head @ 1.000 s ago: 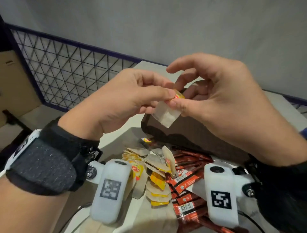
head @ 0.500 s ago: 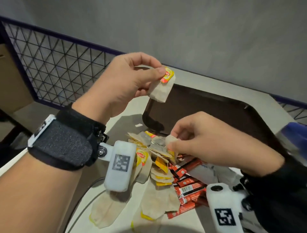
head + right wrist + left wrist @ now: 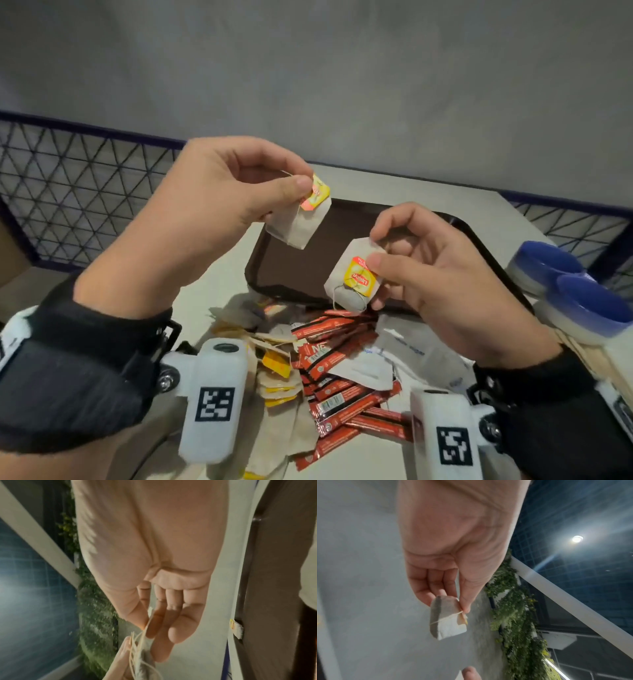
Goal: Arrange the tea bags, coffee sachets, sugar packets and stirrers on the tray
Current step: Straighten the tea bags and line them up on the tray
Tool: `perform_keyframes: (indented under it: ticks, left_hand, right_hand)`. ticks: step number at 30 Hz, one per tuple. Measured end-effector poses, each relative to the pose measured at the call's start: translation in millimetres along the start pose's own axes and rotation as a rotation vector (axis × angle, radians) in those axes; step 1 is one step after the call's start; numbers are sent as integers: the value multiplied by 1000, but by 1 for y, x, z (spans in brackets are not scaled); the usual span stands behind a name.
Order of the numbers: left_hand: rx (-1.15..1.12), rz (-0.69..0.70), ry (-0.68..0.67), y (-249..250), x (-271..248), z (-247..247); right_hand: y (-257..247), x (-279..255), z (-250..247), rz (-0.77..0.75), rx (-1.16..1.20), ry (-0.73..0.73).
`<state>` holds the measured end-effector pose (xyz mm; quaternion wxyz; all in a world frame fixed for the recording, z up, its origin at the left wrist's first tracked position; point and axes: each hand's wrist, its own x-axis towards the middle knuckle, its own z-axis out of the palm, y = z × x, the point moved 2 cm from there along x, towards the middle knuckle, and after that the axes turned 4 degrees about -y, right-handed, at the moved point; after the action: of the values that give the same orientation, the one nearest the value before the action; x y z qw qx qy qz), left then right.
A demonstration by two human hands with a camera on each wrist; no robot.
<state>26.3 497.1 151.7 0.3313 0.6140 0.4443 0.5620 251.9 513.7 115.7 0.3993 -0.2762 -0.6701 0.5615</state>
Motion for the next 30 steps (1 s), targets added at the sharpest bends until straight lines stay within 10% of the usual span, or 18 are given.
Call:
perform_keyframes:
  ticks: [11, 30]
  left_hand:
    - [157, -54, 34, 11, 3, 108]
    - [72, -26, 59, -13, -6, 139]
  right_hand:
    - [-37, -25, -61, -144, 264, 88]
    - [-28, -37, -74, -34, -312, 267]
